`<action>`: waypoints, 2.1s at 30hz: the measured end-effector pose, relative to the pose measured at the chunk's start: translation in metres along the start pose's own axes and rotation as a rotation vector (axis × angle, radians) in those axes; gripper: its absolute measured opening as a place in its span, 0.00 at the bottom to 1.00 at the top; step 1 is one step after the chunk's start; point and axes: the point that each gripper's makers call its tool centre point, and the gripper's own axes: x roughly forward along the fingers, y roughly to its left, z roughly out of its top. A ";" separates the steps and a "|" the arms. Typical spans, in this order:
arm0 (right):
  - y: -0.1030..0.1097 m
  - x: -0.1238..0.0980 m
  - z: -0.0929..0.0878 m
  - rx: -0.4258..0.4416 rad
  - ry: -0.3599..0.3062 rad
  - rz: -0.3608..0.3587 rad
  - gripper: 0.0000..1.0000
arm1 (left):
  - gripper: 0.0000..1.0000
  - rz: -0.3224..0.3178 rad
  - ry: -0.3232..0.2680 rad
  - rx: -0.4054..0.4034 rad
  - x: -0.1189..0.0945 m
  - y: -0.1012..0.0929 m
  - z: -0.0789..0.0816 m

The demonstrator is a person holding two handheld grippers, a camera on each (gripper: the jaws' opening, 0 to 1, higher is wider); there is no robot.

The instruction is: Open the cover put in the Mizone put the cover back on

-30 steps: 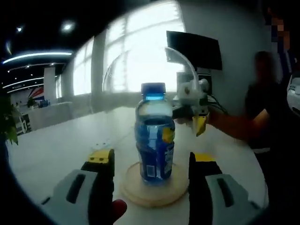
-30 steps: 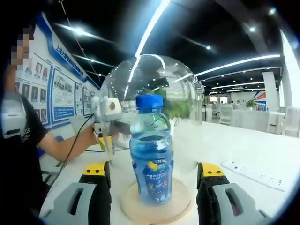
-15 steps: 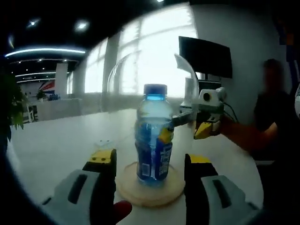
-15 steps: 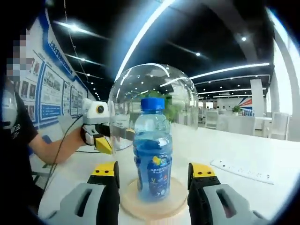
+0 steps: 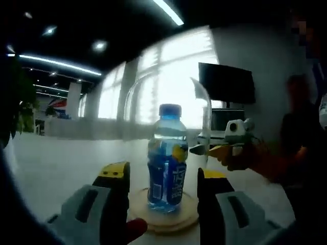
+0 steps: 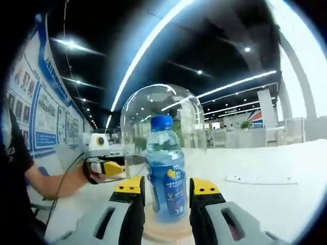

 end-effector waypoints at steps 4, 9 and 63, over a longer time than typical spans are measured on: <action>0.000 0.000 -0.001 -0.008 -0.004 0.006 0.27 | 0.44 0.000 0.016 -0.044 0.000 -0.004 -0.004; -0.002 -0.002 -0.004 -0.046 0.031 -0.023 0.26 | 0.40 -0.003 0.058 0.002 0.000 -0.012 -0.011; 0.032 -0.107 -0.057 -0.162 0.136 -0.232 0.25 | 0.34 0.151 0.102 -0.039 -0.106 -0.055 -0.061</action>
